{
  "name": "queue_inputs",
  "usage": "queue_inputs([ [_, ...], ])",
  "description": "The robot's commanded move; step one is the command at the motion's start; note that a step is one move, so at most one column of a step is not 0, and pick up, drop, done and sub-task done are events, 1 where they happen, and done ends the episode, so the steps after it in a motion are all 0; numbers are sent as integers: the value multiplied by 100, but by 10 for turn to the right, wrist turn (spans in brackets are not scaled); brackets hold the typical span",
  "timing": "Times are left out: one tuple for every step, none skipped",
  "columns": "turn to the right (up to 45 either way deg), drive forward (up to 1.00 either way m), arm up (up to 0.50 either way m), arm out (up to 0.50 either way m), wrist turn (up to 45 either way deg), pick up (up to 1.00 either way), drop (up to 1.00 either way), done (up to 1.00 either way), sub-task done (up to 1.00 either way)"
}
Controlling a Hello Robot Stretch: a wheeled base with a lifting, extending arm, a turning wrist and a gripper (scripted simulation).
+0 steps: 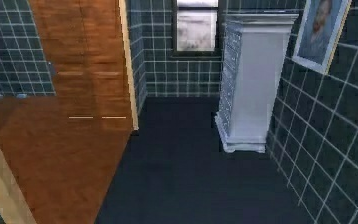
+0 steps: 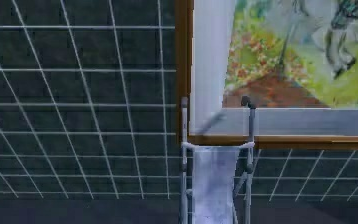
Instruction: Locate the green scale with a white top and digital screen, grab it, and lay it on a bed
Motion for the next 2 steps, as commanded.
queue_inputs([
  [0,75,0,0,0,0,0,0,0],
  [-450,0,0,0,0,0,0,0,0],
])
